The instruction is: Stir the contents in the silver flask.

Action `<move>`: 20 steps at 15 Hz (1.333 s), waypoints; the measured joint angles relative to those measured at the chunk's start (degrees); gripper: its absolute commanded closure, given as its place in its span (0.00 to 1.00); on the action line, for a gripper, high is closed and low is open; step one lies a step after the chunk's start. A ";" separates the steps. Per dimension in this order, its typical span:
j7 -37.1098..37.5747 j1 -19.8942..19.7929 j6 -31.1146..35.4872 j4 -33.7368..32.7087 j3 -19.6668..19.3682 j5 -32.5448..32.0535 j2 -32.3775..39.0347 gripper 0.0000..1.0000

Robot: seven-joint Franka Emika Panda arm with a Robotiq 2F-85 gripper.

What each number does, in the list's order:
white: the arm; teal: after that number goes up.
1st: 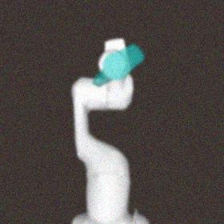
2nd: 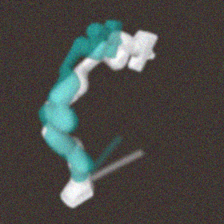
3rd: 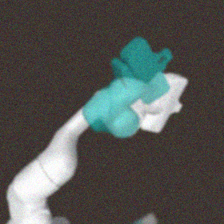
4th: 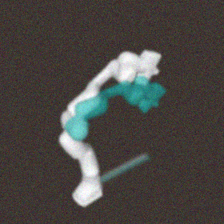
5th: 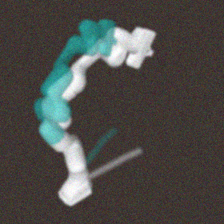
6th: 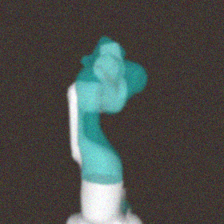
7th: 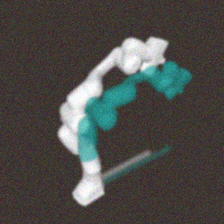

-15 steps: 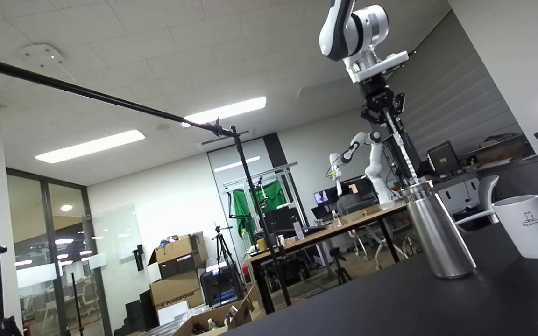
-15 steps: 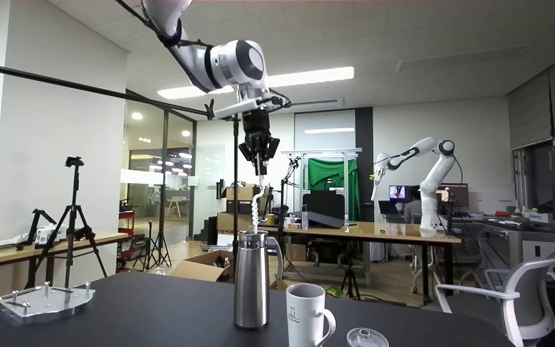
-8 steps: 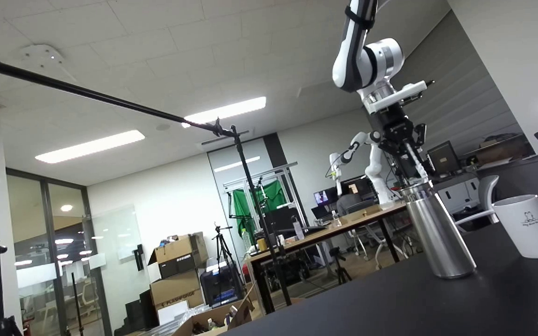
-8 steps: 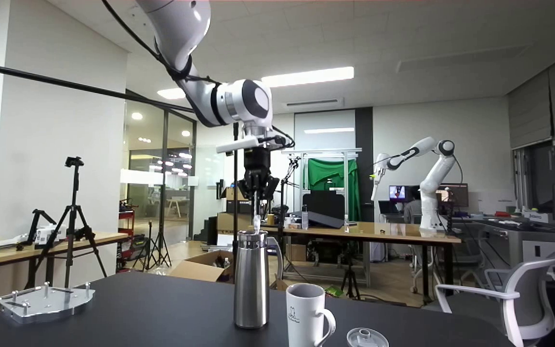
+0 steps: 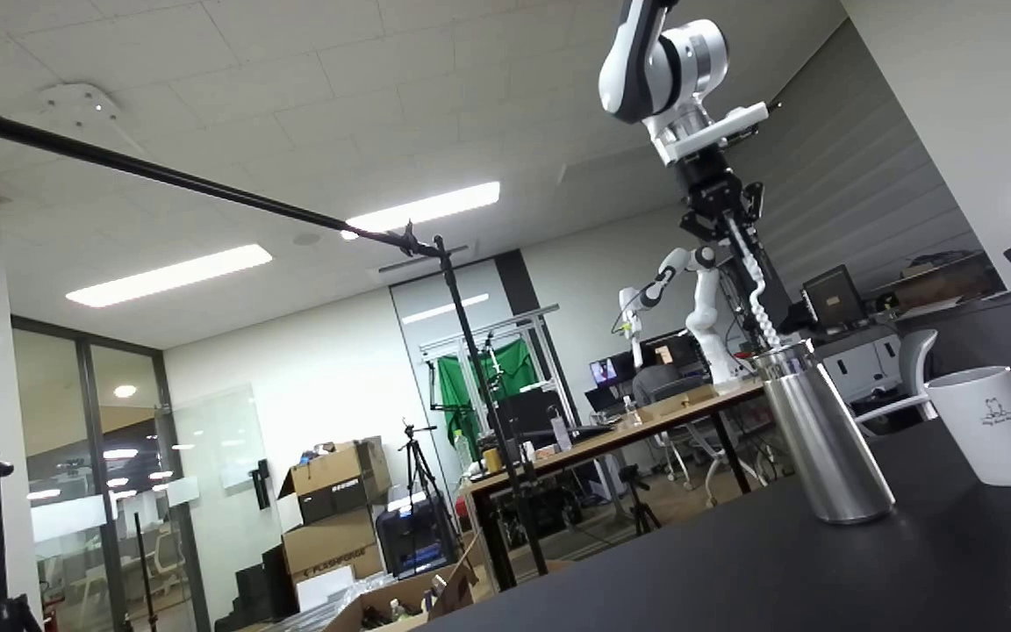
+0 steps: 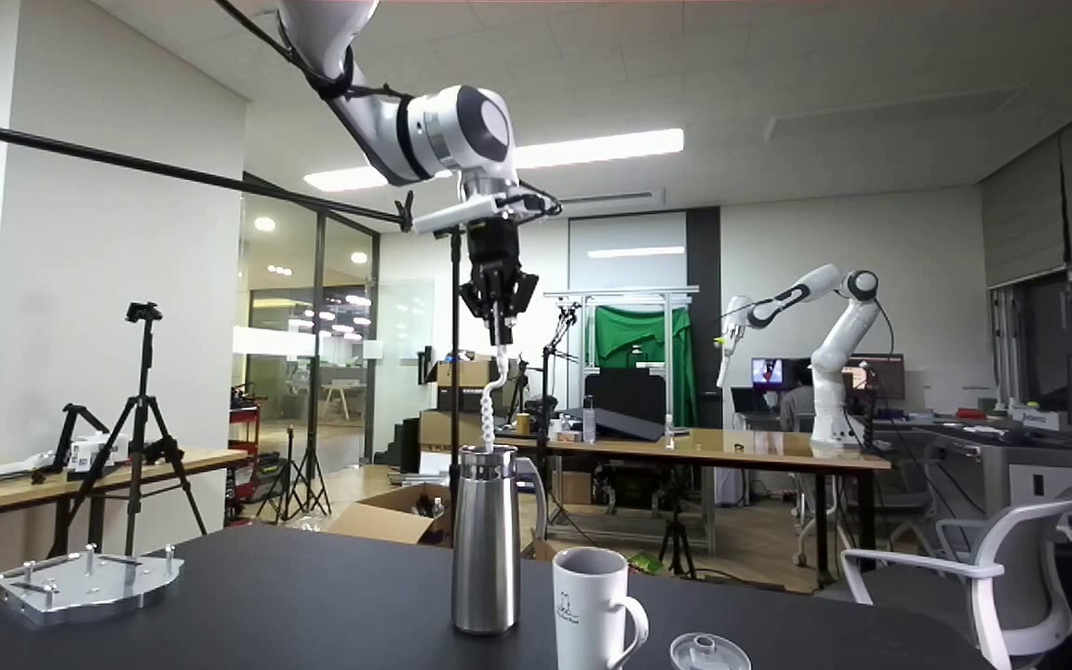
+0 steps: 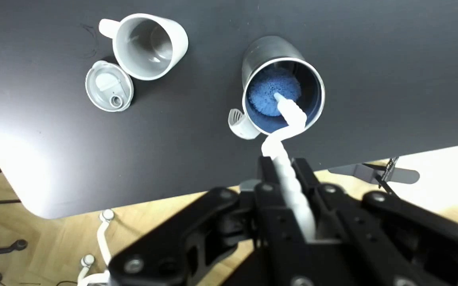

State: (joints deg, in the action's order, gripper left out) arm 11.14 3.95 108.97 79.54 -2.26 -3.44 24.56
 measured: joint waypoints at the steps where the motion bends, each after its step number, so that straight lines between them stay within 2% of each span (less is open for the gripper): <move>1: -0.19 -0.11 -0.06 -0.11 0.04 0.17 -0.79 0.96; 5: -2.20 -1.22 1.61 2.09 0.46 2.78 0.67 0.96; 8: -2.33 -1.39 2.27 4.22 0.45 2.55 4.93 0.96; 10: -2.30 -1.25 2.00 3.32 0.36 1.81 6.40 0.96; 15: -2.31 -0.63 0.26 -0.51 0.27 -1.14 3.08 0.96; 20: -2.50 -1.83 0.67 -0.76 0.38 2.56 0.09 0.96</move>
State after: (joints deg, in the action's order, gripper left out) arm 8.64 2.12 109.64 78.78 -1.88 -0.88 24.65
